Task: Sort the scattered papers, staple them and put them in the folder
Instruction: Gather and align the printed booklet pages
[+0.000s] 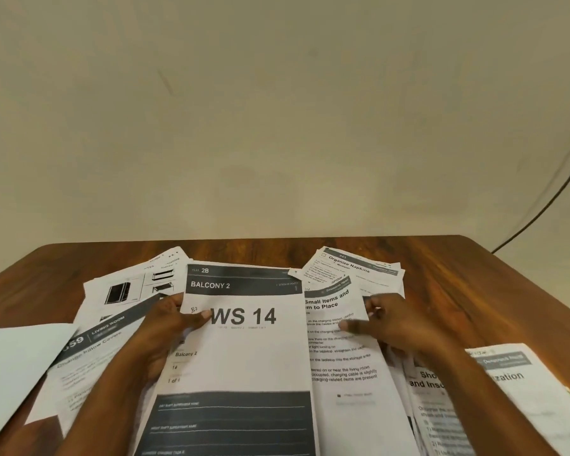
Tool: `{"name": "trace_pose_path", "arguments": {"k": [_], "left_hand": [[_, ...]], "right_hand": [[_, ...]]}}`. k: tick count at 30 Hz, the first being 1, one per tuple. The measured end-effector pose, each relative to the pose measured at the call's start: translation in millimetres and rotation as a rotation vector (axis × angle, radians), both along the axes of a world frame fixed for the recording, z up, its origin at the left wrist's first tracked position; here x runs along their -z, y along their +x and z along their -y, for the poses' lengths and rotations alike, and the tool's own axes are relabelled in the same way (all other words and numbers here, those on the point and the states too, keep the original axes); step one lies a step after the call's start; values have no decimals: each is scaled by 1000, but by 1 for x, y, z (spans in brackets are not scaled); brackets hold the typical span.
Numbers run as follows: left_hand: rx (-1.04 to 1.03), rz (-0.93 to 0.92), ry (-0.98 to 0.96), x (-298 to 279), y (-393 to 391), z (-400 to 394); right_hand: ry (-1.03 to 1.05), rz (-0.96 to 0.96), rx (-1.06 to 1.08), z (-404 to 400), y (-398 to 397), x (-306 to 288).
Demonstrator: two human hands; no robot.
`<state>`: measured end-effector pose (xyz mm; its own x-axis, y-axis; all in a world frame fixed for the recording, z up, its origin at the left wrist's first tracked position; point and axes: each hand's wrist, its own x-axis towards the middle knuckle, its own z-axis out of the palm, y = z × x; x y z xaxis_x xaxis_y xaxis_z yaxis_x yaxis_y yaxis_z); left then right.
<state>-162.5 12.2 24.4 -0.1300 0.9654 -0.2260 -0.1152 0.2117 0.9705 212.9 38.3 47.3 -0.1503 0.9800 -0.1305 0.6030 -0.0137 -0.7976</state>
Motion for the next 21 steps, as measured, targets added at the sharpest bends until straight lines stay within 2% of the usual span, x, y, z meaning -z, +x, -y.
{"name": "trace_pose_path", "arguments": {"k": [3, 7, 11, 14, 21], "left_hand": [[37, 35, 21, -1, 9, 2], [72, 103, 86, -6, 20, 6], [119, 158, 186, -19, 34, 9], [110, 117, 261, -28, 49, 9], [73, 71, 371, -34, 64, 7]], "right_hand": [[203, -103, 276, -11, -24, 28], [210, -431, 381, -14, -31, 25], [168, -720, 319, -13, -21, 8], [138, -899, 230, -7, -17, -8], [201, -907, 159, 2, -10, -37]]}}
